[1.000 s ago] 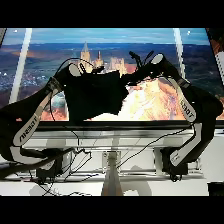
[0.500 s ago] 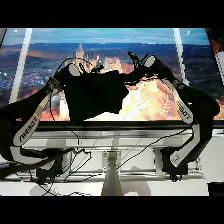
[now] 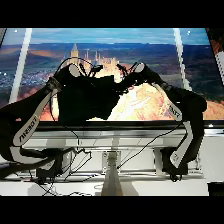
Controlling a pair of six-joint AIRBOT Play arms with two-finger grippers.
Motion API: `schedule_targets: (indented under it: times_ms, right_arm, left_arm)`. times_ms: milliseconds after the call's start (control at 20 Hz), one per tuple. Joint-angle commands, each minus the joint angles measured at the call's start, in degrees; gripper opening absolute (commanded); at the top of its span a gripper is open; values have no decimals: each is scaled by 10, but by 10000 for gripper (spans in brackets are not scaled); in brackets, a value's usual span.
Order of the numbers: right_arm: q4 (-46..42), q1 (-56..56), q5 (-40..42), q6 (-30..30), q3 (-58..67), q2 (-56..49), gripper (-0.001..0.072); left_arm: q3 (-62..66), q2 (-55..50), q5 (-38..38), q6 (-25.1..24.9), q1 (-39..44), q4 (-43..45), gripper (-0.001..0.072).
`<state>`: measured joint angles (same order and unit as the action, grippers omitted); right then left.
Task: Fold the clothes and pants, and hang the long-sleeved shirts on hangers.
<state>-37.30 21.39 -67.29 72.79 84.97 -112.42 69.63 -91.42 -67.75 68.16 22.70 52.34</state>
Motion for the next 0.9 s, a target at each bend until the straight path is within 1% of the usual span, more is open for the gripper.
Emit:
schedule_targets:
  times_ms: [0, 150, 250, 350, 550, 650, 800, 850]
  right_arm:
    - [20, 14, 35, -10, 22, -3, 35]
    - [-36, -29, 44, 9, 49, 25, 35]
    - [-96, -74, 65, 38, 52, 66, 35]
    - [-170, -130, 84, 85, 52, 116, 34]
    - [-331, -266, 83, 210, 52, 217, 35]
    - [-394, -341, 60, 271, 52, 257, 34]
    - [-465, -458, -19, 296, 52, 289, 34]
    - [-490, -496, -49, 314, 52, 292, 34]
  left_arm:
    - [0, 21, 0, 0, -9, 17, 26]
    - [0, 99, 5, 3, -35, 93, 25]
    - [0, 178, 7, 22, -59, 155, 25]
    - [0, 264, 7, 26, -86, 192, 26]
    - [0, 424, 18, 26, -138, 197, 26]
    - [0, 487, 37, 26, -157, 197, 27]
    - [0, 554, 65, 26, -169, 197, 27]
    - [0, 568, 71, 26, -169, 197, 27]
